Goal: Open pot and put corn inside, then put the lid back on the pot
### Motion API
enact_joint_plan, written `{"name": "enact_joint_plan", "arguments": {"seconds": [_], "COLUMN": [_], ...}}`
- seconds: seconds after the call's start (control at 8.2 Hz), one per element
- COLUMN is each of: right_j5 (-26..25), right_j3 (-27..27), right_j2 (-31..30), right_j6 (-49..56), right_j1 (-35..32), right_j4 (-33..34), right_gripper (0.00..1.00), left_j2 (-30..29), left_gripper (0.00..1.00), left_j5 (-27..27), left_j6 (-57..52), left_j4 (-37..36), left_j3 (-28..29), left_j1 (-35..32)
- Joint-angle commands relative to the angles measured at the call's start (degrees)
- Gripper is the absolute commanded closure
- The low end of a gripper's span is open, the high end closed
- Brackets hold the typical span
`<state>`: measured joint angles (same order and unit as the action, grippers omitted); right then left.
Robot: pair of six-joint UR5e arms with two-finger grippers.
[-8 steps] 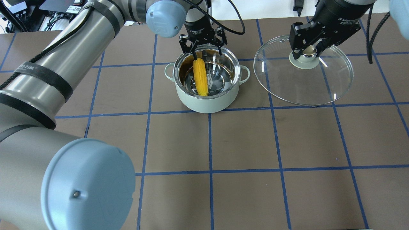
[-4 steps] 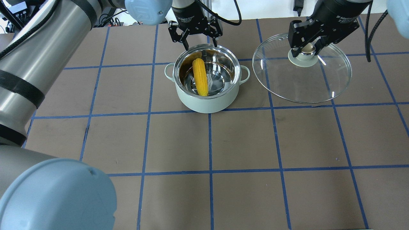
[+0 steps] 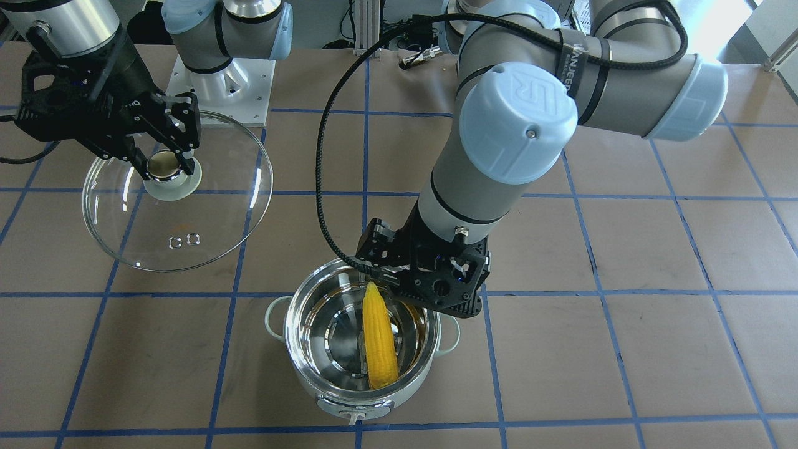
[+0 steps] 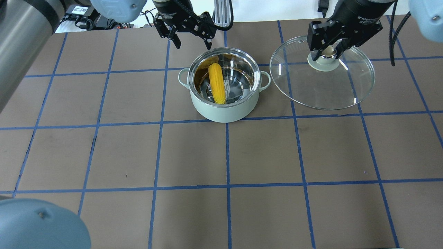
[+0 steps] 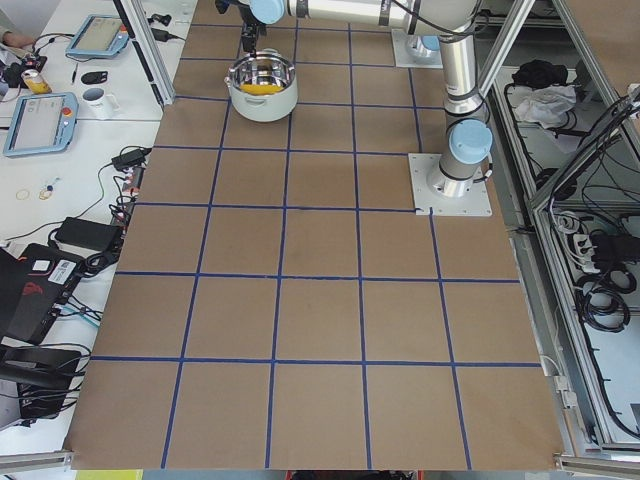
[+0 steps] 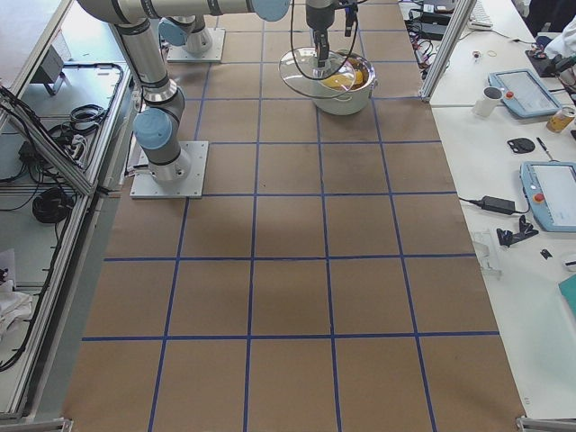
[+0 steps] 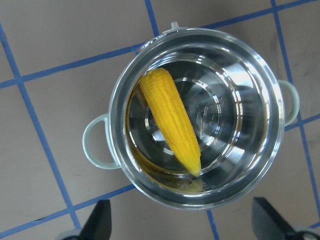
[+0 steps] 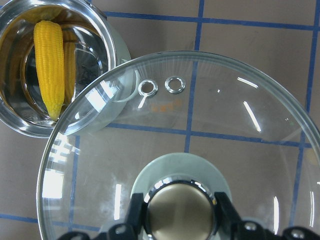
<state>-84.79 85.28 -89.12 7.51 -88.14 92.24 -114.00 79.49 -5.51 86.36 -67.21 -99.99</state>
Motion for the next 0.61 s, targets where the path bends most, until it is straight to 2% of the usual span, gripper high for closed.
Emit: {"name": "enact_joint_plan", "arguments": {"seconds": [0.0,0.24,0.49], "right_j5": [-0.64,-0.9,-3.09], "right_j3": [-0.2,-1.77,-5.45], "right_j2": [1.58,6.74,15.07], "right_j6": [-4.42,-12.92,-24.51], "right_j1": [-4.12,-8.95,-16.24], "right_j4": [3.45,10.21,16.01], "right_gripper": [0.76,0.76,0.76], "left_j2": [6.66,10.88,11.87], "left_gripper": [0.0,0.0,0.0], "left_j5": [-0.03,0.05,0.75], "left_j6": [-12.55,-23.26,-29.44], "left_j4": [0.03,0.03,0.12], "left_j3": [-8.35,-13.19,-13.48], "left_j1": [6.79,11.82,13.33]}}
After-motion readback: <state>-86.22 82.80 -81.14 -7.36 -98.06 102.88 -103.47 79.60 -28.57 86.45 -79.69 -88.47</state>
